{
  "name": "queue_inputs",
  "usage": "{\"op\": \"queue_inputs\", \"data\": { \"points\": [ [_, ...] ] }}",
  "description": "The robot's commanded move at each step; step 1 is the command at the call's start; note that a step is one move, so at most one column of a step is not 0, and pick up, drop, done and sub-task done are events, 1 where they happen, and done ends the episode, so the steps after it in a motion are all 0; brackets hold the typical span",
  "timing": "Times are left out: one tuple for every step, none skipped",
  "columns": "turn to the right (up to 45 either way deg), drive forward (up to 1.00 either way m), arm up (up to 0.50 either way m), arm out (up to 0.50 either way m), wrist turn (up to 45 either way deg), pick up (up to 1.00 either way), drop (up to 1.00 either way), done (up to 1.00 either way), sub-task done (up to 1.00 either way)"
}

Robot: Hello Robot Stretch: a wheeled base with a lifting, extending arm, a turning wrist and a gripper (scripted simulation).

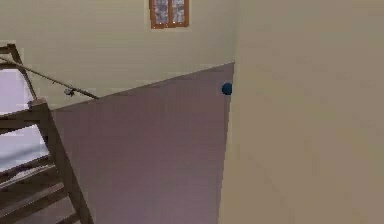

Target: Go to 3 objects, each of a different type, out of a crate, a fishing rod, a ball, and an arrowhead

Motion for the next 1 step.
{"op": "queue_inputs", "data": {
  "points": [
    [-36.0, 0.00, 0.00, 0.00, 0.0, 0.00, 0.00, 0.00, 0.00]
  ]
}}
